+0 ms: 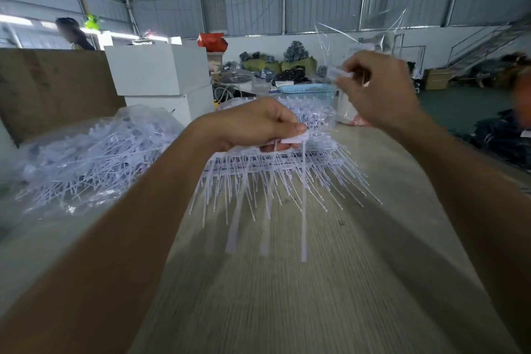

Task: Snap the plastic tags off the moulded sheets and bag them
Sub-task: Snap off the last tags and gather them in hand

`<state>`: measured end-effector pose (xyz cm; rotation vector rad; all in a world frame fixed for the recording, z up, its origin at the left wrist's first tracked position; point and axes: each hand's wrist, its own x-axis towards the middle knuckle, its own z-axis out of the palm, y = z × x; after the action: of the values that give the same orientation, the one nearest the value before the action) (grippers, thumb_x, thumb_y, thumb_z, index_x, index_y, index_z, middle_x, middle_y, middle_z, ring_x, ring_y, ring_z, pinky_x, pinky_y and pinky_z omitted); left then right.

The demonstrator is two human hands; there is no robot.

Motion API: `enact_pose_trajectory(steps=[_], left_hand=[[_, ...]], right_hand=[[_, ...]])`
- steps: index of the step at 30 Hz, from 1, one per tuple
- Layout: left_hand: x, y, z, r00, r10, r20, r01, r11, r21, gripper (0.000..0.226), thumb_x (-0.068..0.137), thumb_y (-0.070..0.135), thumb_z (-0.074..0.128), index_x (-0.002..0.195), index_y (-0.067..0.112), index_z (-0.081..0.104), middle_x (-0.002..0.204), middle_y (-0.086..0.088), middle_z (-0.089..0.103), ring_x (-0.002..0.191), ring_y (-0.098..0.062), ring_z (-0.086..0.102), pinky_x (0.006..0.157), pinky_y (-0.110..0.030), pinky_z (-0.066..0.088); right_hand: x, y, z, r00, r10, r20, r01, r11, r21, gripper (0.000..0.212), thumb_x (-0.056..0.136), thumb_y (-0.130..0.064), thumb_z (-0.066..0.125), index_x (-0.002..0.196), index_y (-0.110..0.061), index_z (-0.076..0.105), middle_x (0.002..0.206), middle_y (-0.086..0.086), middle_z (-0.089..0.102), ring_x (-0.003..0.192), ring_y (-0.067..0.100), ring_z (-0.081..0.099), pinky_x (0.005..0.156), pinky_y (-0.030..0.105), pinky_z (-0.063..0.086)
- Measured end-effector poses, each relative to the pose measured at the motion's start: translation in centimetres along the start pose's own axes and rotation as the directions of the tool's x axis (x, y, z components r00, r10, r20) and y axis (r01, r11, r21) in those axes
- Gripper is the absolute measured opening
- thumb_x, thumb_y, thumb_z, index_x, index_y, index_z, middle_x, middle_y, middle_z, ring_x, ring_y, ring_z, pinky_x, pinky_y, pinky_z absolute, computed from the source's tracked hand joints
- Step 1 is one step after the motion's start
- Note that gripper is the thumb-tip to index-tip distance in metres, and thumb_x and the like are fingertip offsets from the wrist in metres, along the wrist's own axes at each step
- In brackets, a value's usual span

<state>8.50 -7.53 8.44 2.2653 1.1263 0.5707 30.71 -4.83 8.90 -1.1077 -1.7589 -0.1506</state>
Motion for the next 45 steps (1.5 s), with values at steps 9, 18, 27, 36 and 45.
enact_pose_trajectory(steps=[9, 18, 27, 36, 45], left_hand=[[-0.8, -0.1, -1.5, 0.996, 0.080, -0.049, -0.082, 0.996, -0.041, 0.025, 0.101, 0.007, 0.055, 0.116, 0.021, 0.070, 0.092, -0.006, 0.070, 0.079, -0.020, 0.071, 0.069, -0.023, 0.053], [-0.2, -1.4, -2.0, 0.968, 0.047, -0.247, -0.069, 0.994, -0.080, 0.020, 0.092, 0.019, 0.071, 0.111, 0.018, 0.065, 0.082, -0.005, 0.076, 0.072, -0.015, 0.066, 0.080, -0.038, 0.051], [-0.2, -2.7, -2.4, 0.932, 0.068, -0.355, -0.095, 0.994, -0.059, 0.005, 0.090, 0.020, 0.074, 0.095, 0.020, 0.074, 0.080, 0.003, 0.076, 0.074, -0.010, 0.071, 0.065, -0.015, 0.051], [0.3, -3.0, -2.2, 0.927, 0.124, -0.354, -0.156, 0.986, -0.062, 0.008, 0.089, 0.018, 0.075, 0.096, 0.020, 0.075, 0.087, 0.000, 0.076, 0.085, -0.013, 0.071, 0.079, -0.022, 0.054], [0.6, -1.8, -1.7, 0.925, -0.010, -0.379, 0.009, 1.000, -0.004, 0.022, 0.098, 0.039, 0.061, 0.096, 0.018, 0.068, 0.084, 0.016, 0.072, 0.071, 0.005, 0.064, 0.068, -0.023, 0.050]], right_hand=[[-0.5, -0.5, 0.5, 0.950, 0.099, 0.296, -0.203, 0.917, 0.343, 0.018, 0.104, -0.011, 0.052, 0.116, -0.014, 0.065, 0.092, 0.012, 0.062, 0.054, 0.008, 0.064, 0.056, 0.029, 0.061], [-1.6, -1.1, 2.4, 0.914, -0.028, 0.405, -0.072, 0.971, 0.229, 0.040, 0.103, -0.005, 0.045, 0.137, -0.025, 0.052, 0.079, -0.009, 0.055, 0.044, -0.001, 0.043, 0.043, 0.012, 0.034], [-1.3, -1.1, 2.4, 0.941, 0.010, 0.339, -0.083, 0.976, 0.201, 0.013, 0.101, -0.016, 0.058, 0.103, -0.006, 0.067, 0.076, 0.003, 0.073, 0.052, 0.002, 0.056, 0.053, 0.017, 0.042], [-1.4, -1.2, 2.0, 0.938, 0.123, 0.325, -0.254, 0.880, 0.401, 0.035, 0.098, -0.040, 0.063, 0.068, -0.023, 0.072, 0.050, -0.015, 0.055, 0.043, -0.002, 0.043, 0.047, 0.014, 0.036], [-1.6, -1.5, 1.9, 0.864, 0.021, 0.504, -0.355, 0.735, 0.578, 0.012, 0.095, -0.019, 0.068, 0.099, -0.008, 0.071, 0.059, -0.001, 0.045, 0.047, 0.008, 0.033, 0.044, 0.022, 0.021]])
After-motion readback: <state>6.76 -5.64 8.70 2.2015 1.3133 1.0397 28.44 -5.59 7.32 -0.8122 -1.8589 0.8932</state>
